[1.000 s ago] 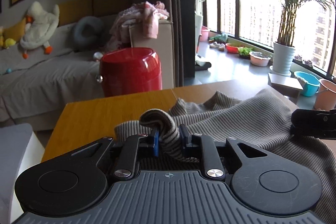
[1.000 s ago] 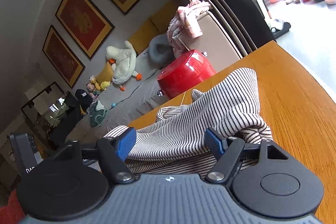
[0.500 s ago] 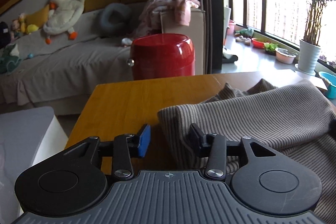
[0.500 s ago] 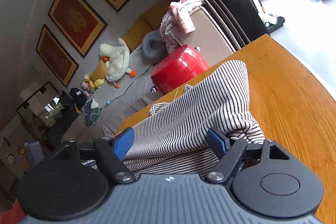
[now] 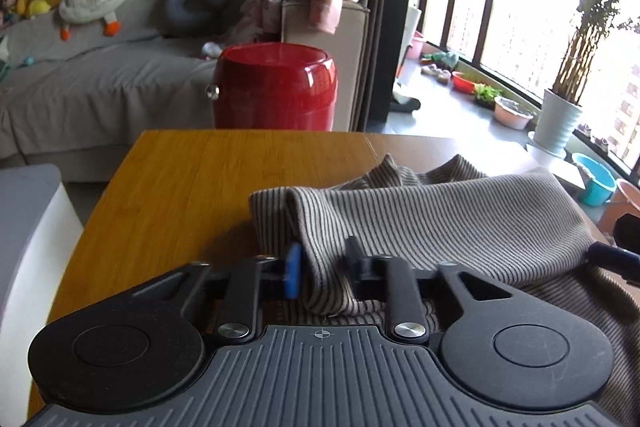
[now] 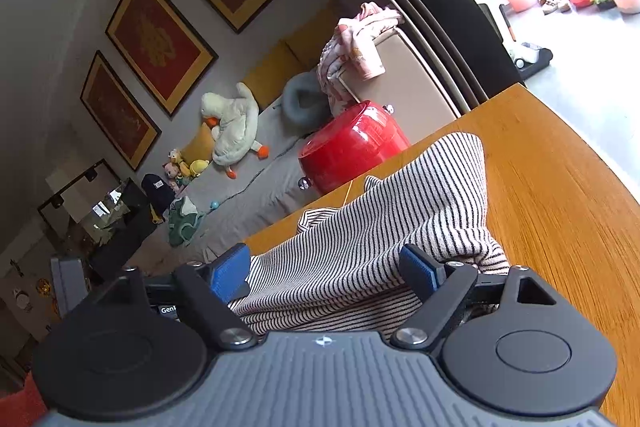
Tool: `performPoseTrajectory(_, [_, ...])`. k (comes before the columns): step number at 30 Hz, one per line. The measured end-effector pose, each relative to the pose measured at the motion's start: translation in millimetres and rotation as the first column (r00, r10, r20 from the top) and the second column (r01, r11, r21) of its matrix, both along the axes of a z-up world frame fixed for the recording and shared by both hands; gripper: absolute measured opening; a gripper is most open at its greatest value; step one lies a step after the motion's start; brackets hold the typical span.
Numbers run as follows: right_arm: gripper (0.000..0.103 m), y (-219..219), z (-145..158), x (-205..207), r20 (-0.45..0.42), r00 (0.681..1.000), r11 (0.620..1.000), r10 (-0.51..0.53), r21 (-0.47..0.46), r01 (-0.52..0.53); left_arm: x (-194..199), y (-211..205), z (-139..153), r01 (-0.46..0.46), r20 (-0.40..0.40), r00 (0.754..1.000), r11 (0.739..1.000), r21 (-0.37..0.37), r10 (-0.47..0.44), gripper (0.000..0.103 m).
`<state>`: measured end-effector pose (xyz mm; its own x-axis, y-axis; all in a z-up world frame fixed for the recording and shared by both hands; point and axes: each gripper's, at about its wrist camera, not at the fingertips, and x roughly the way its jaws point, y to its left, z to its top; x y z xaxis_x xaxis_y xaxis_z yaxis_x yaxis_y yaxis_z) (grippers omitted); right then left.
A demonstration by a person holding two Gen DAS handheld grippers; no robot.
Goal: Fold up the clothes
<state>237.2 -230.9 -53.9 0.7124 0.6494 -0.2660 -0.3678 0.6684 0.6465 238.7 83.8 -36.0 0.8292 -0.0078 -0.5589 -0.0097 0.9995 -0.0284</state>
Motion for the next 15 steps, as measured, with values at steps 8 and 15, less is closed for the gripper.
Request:
performPoseTrajectory(8, [0.091, 0.6, -1.5, 1.6, -0.017, 1.0, 1.0, 0.016, 0.014, -0.016, -2.6, -3.8, 14.3, -0.034, 0.051, 0.998, 0.992, 0.119, 0.028, 0.007])
performPoseTrajectory(15, [0.1, 4.9, -8.9, 7.8, -0.086, 0.996, 0.999, 0.038, 0.003, -0.038, -11.3, 26.6, 8.7, -0.112, 0.006, 0.994, 0.993, 0.022, 0.112, 0.012])
